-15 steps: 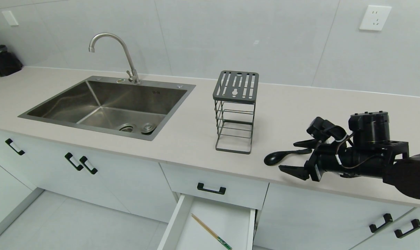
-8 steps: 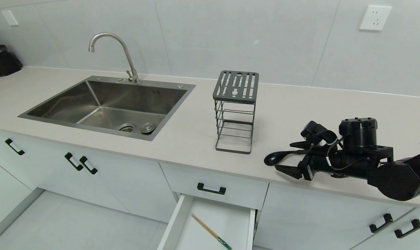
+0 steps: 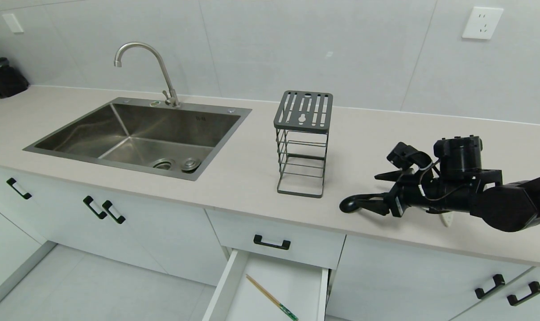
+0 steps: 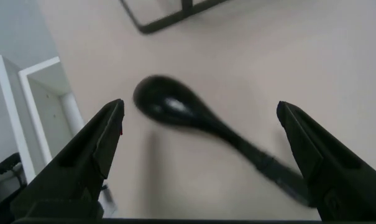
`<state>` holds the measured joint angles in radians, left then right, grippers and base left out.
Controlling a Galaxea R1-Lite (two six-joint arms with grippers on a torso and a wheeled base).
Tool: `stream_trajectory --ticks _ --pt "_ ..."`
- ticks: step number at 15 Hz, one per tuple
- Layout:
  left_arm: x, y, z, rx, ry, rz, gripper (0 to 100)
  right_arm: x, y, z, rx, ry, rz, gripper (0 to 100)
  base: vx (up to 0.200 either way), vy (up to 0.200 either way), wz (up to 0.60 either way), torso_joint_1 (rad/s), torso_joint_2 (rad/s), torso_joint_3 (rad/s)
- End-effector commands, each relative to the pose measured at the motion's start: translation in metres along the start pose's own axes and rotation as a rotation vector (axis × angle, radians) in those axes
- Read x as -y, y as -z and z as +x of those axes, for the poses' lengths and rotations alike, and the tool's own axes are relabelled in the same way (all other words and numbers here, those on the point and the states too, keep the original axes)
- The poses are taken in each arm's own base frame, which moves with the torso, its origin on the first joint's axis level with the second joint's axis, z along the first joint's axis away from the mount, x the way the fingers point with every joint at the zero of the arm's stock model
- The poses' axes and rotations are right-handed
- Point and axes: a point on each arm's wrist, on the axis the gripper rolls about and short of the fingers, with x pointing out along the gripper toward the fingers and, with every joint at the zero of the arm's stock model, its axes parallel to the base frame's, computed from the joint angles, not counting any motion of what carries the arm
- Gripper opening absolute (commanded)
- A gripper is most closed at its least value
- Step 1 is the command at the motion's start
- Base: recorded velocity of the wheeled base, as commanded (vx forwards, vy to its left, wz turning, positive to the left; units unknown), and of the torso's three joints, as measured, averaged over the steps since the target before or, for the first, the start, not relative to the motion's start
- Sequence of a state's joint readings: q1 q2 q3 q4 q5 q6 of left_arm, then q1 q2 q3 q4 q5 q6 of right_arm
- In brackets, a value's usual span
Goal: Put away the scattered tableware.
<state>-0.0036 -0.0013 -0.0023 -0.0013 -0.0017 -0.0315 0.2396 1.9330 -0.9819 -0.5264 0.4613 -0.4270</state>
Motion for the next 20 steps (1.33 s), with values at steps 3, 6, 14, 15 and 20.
stream_trajectory --ticks 3,6,14,15,20 --pt "0.0 0.0 0.0 -0.002 -0.001 -0.001 100 0.003 0.011 0.011 -0.028 -0.009 0.015 100 0.0 0.0 0.0 0.0 0.0 0.0" --pt "0.0 0.0 0.0 0.0 -0.001 -0.001 100 0.001 0.019 0.013 -0.049 -0.016 0.022 100 0.0 0.0 0.0 0.0 0.0 0.0" --pt "0.0 0.0 0.0 -0.002 -0.001 -0.001 100 0.0 0.025 0.024 -0.054 -0.026 0.022 100 0.0 0.0 0.0 0.0 0.0 0.0" --pt "0.0 0.0 0.0 0.0 -0.001 -0.001 100 0.0 0.025 0.023 -0.054 -0.025 0.023 0 0.0 0.0 0.0 0.0 0.0 0.0" --pt "0.0 0.0 0.0 0.0 -0.001 -0.001 100 -0.002 0.026 0.021 -0.058 -0.029 -0.007 0 0.0 0.0 0.0 0.0 0.0 0.0"
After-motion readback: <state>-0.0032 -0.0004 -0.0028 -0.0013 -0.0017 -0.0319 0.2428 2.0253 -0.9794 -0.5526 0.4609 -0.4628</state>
